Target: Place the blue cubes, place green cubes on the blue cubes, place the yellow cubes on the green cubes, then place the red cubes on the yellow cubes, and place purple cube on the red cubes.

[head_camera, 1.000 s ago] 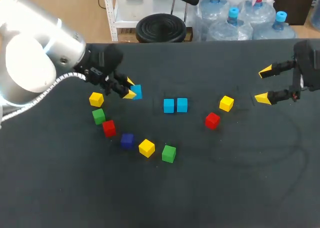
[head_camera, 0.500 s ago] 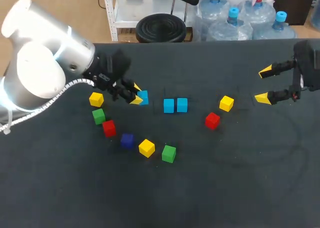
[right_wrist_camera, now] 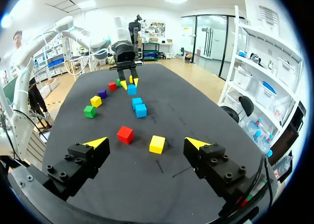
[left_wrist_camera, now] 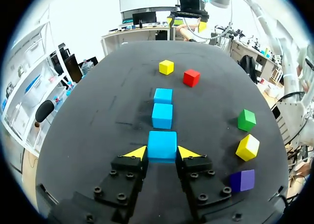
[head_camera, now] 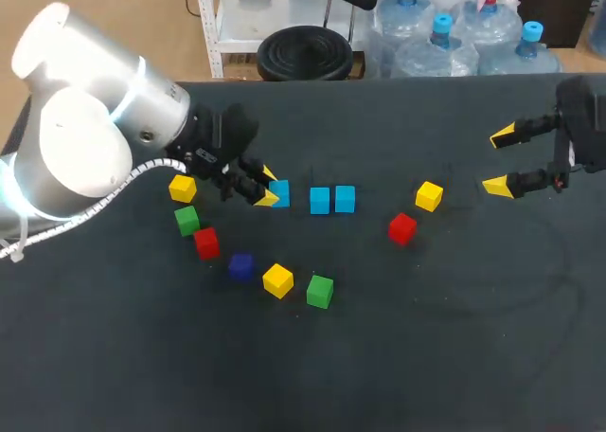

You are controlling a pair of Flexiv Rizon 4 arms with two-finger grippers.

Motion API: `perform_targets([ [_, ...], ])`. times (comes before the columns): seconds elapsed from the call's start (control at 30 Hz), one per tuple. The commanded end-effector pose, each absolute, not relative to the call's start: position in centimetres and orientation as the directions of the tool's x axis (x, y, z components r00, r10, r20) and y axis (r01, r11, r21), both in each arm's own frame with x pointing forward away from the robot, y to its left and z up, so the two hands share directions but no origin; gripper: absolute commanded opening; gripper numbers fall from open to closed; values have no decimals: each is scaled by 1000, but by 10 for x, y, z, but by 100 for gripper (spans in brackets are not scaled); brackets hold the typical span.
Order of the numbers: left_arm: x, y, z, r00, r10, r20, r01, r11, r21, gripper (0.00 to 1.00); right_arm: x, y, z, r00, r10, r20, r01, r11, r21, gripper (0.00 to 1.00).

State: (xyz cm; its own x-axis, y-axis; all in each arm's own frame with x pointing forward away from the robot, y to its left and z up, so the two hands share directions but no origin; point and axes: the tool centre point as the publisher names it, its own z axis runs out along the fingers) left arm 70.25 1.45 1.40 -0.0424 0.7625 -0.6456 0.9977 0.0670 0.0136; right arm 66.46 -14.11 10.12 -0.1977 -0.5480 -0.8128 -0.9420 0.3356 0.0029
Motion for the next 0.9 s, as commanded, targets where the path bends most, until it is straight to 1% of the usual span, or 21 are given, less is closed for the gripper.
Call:
perform_targets([
  [0.03,702,10,10,-32,767,-641,998,53,14,0,665,-141,101,-197,-547,-814,-942,335,2,100],
  [0.43,701,-1,2,-9,771,-636,1000,13,1,0,665,-141,101,-197,-547,-814,-942,335,2,100],
  [0.9,711,-4,-4,1,774,-633,1000,-3,-2,0,665,-141,101,-197,-547,-814,-942,335,2,100],
])
